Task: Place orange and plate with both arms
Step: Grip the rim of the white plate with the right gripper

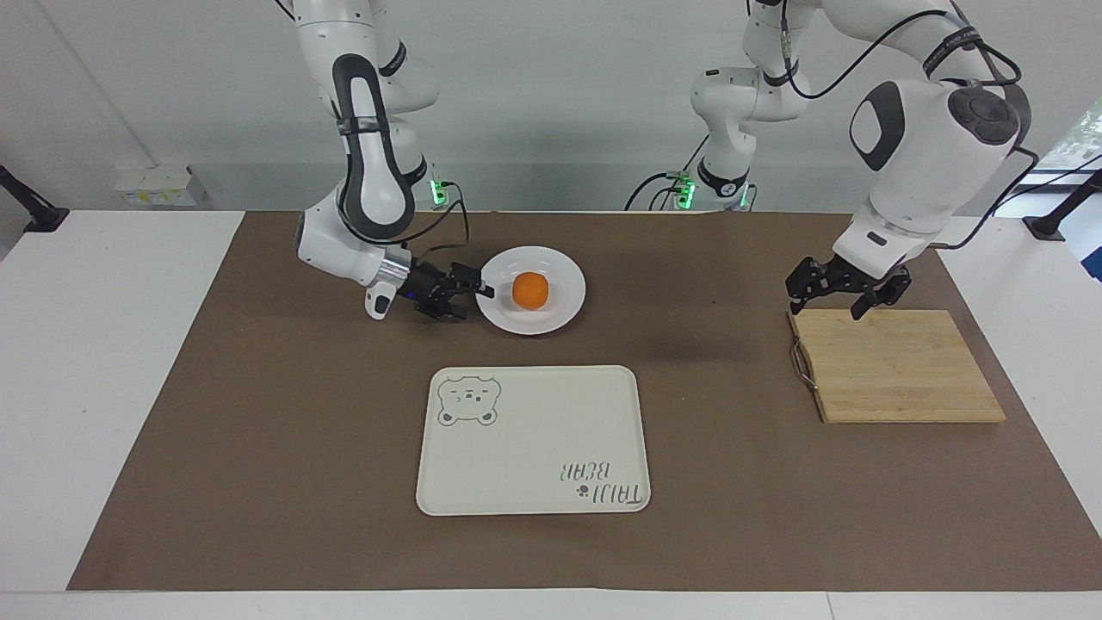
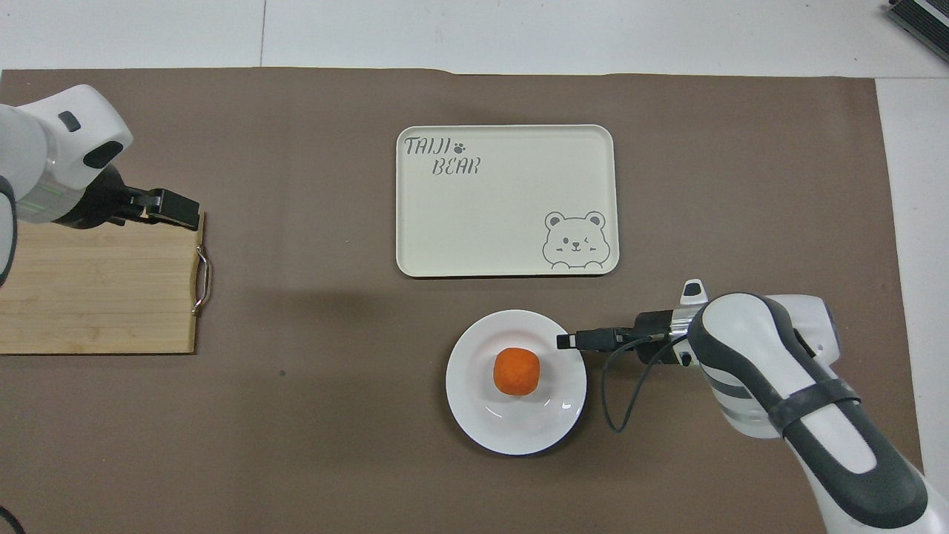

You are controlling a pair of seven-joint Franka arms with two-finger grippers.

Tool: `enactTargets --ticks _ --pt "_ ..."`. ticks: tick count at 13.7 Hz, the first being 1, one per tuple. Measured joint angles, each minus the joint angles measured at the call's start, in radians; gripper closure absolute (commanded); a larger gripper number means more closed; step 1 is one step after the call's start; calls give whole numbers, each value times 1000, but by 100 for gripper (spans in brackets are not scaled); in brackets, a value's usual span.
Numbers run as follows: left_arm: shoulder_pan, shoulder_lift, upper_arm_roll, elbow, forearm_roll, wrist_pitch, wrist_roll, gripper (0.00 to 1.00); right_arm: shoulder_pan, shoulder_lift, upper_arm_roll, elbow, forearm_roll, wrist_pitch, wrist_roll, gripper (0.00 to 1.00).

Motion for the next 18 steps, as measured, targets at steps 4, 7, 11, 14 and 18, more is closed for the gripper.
enactTargets --ticks 4,7,11,14,18 --pt "19 -18 7 92 7 -141 20 0 16 0 -1 -21 5 12 0 0" --pt "20 -38 12 119 8 -169 12 0 29 0 -1 -43 62 15 -2 0" --pt "20 -66 11 119 8 -178 -11 0 46 -7 -1 -61 76 42 -2 59" --pt "20 -66 11 118 8 -178 -13 0 46 -10 -1 -75 77 43 33 100" --pt "20 -66 11 118 8 -178 -14 0 46 -10 -2 -80 77 47 59 100"
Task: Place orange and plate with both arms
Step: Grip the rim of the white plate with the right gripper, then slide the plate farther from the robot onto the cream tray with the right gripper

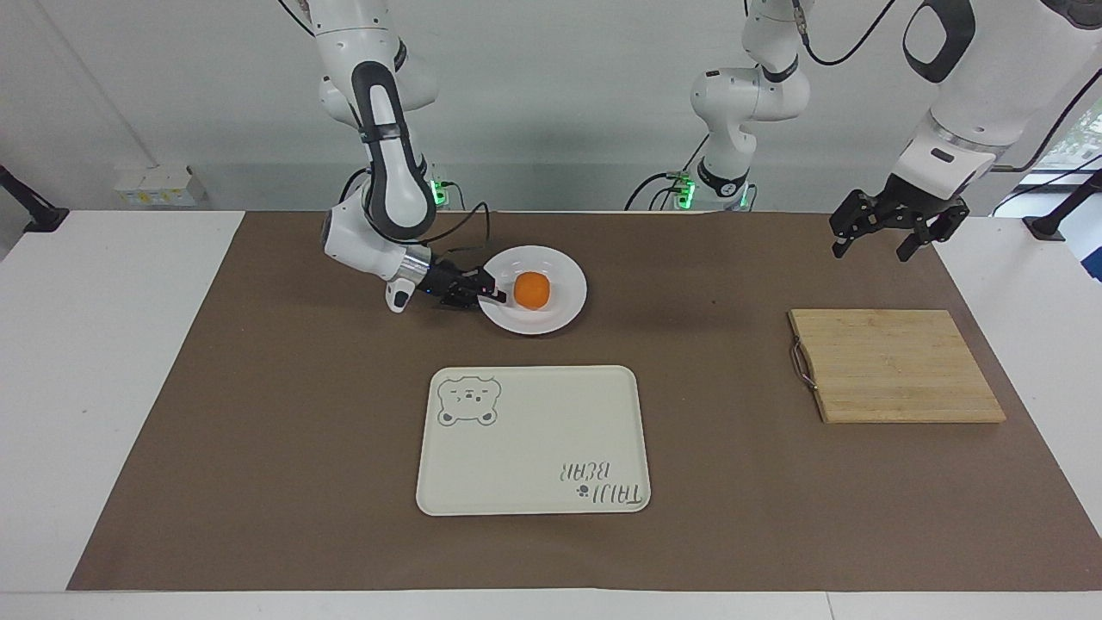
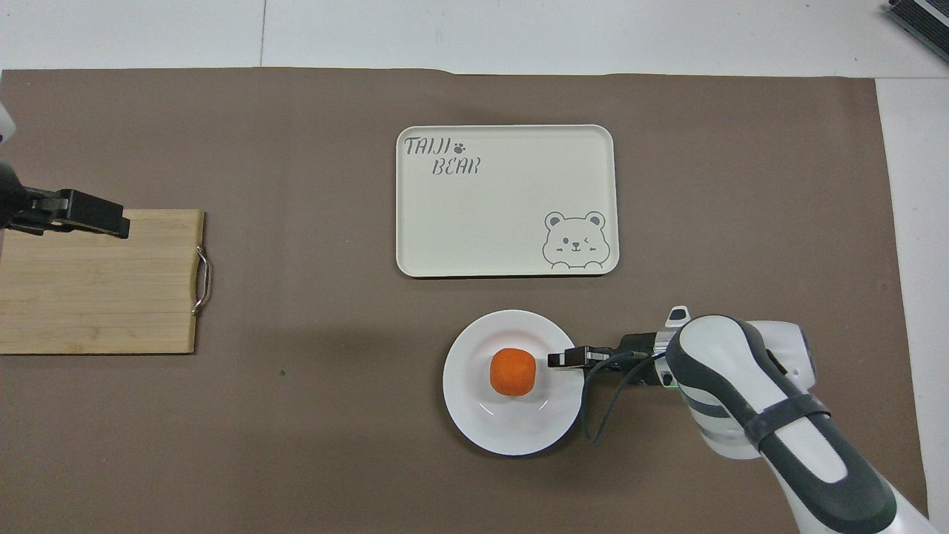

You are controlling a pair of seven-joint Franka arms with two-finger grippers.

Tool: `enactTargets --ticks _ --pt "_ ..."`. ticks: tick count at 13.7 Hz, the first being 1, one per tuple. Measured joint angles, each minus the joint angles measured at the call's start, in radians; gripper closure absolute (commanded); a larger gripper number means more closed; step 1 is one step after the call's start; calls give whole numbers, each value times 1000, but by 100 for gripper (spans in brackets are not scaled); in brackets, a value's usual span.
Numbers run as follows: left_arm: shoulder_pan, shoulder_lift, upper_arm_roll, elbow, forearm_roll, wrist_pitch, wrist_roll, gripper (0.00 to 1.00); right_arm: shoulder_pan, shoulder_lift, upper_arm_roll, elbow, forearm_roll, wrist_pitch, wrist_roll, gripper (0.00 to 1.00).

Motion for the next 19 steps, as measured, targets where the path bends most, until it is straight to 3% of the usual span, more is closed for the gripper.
enactTargets --ticks 3,9,15,19 --pt "0 0 0 0 0 0 0 0 0 -8 0 1 4 -2 -13 100" --pt "0 0 0 0 0 0 0 0 0 0 0 35 132 23 -154 100" --pt "0 0 0 0 0 0 0 0 -2 90 -6 207 139 46 -126 100" --pt "0 0 0 0 0 0 0 0 1 188 -3 401 137 96 6 100"
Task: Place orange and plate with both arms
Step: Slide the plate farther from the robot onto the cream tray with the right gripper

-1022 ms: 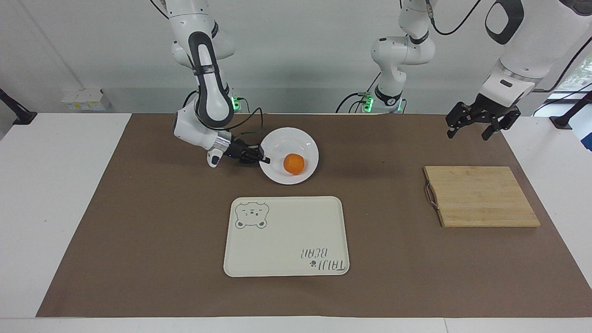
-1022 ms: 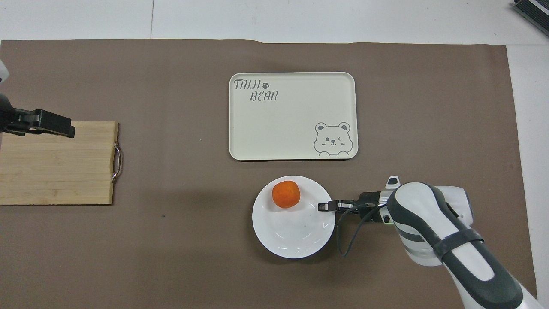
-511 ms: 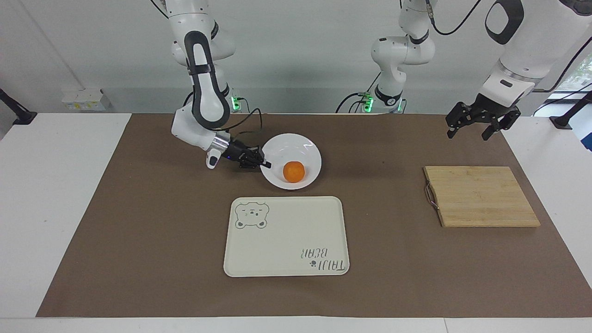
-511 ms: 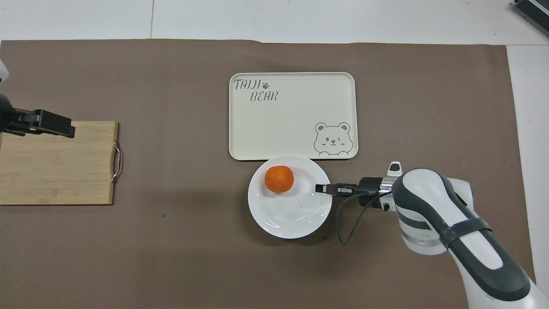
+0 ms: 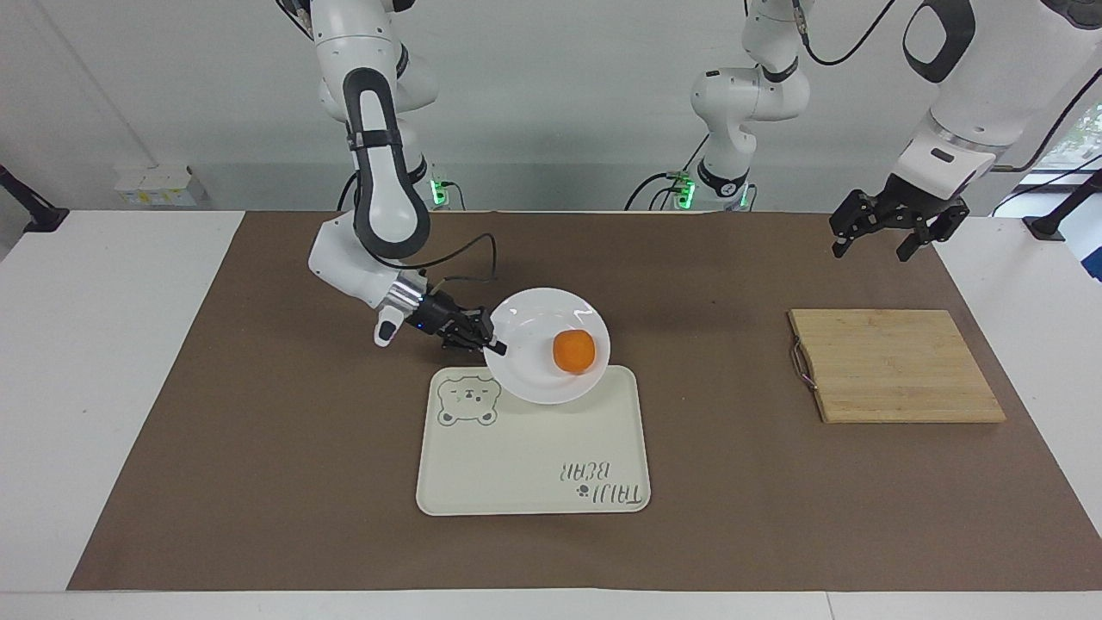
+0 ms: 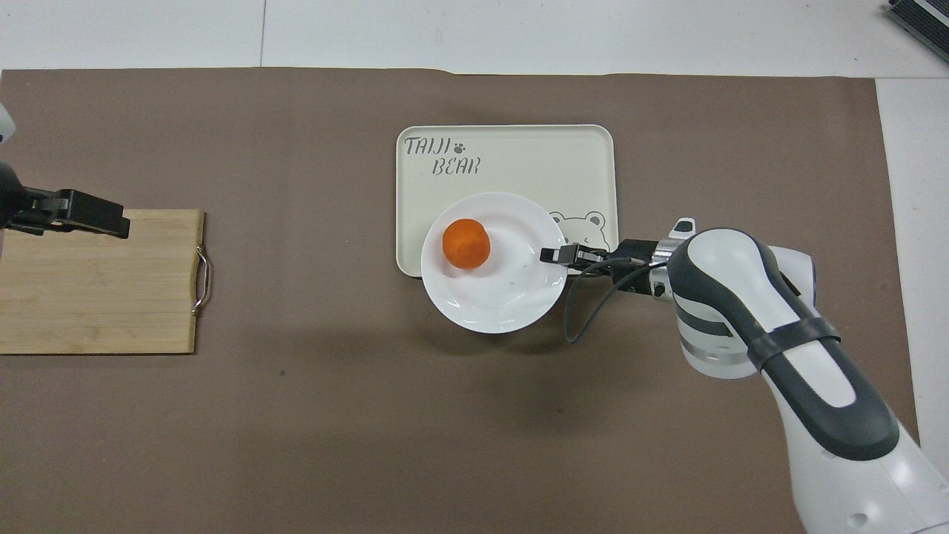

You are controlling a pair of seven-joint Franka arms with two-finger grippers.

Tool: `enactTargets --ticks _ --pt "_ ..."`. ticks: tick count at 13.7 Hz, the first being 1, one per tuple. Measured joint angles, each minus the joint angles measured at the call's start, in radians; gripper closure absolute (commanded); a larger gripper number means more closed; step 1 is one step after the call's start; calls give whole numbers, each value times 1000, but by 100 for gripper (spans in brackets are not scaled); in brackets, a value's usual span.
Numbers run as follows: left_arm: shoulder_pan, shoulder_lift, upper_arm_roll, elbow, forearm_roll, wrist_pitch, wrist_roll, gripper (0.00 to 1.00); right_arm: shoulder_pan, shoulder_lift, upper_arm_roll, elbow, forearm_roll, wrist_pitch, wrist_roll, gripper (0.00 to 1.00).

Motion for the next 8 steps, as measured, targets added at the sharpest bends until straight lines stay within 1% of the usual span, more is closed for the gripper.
enactTargets --ticks 4,6,8 --pt "0 0 0 0 0 0 0 0 -5 110 -7 175 -3 8 40 100" --pt "0 0 0 0 0 0 0 0 -8 173 -8 239 -3 8 41 100" --pt "0 0 0 0 0 0 0 0 -15 219 -9 281 -10 8 41 100"
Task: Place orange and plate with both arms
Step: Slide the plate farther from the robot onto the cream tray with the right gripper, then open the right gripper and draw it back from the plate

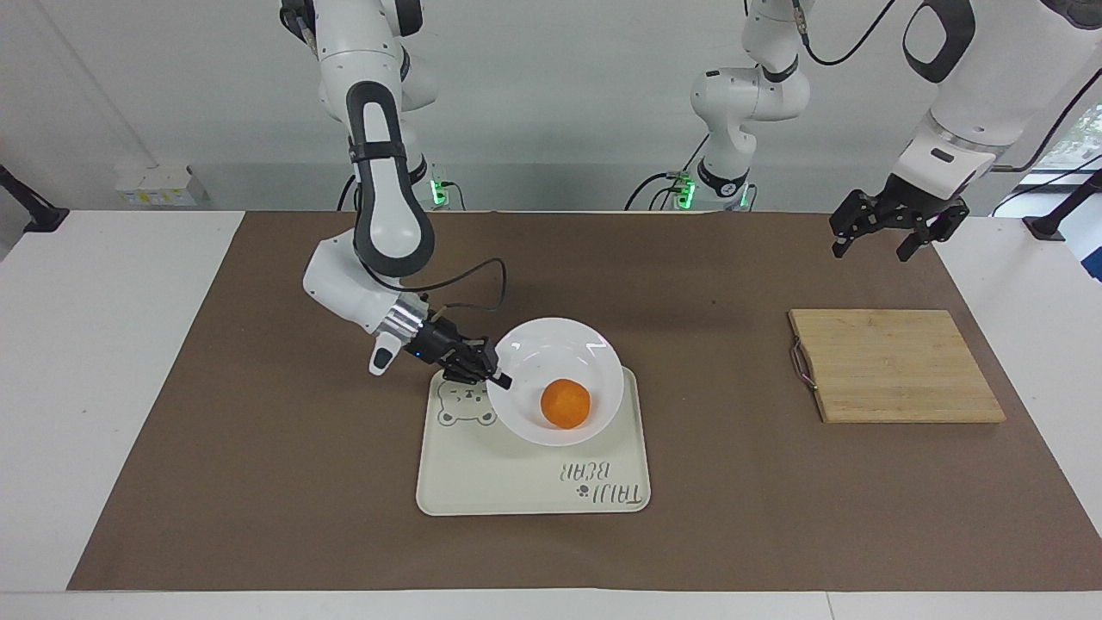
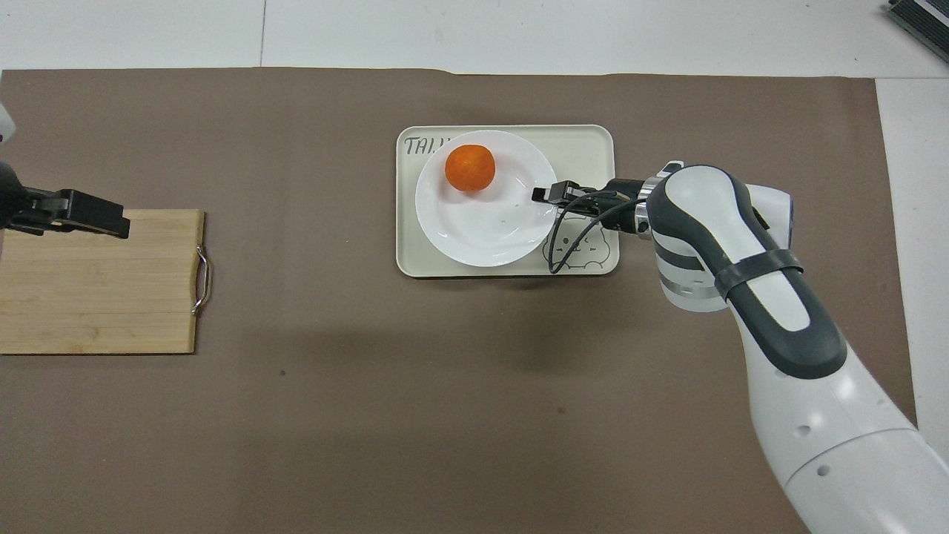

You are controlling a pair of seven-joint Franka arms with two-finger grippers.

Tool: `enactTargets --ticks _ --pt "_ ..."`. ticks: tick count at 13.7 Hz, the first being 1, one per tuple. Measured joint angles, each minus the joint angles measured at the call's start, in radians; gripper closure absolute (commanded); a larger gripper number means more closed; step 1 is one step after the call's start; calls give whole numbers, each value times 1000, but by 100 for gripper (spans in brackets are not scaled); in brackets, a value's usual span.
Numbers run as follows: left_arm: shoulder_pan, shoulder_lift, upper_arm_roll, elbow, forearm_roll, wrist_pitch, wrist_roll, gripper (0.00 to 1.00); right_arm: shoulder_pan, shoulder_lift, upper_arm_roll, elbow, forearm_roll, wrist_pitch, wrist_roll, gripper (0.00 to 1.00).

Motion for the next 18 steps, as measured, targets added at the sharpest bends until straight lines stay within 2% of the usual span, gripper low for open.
enactTargets --ticks 4,10,11,12,13,16,18 --pt "0 0 0 0 0 0 0 0 -22 18 -3 16 -60 0 -2 100" --pt "0 0 0 0 0 0 0 0 -26 39 -2 -2 -67 16 -69 100" --pt "0 0 0 0 0 0 0 0 -22 38 -1 -4 -67 31 -69 85" --pt "0 0 0 0 0 0 0 0 -17 37 1 -4 -67 42 -69 39" --pt "0 0 0 0 0 0 0 0 -12 37 1 -5 -68 55 -70 0" --pt "0 0 0 0 0 0 0 0 -3 37 1 -6 -126 80 -70 0" --pt "0 0 0 0 0 0 0 0 0 32 -1 -2 -246 99 -41 0"
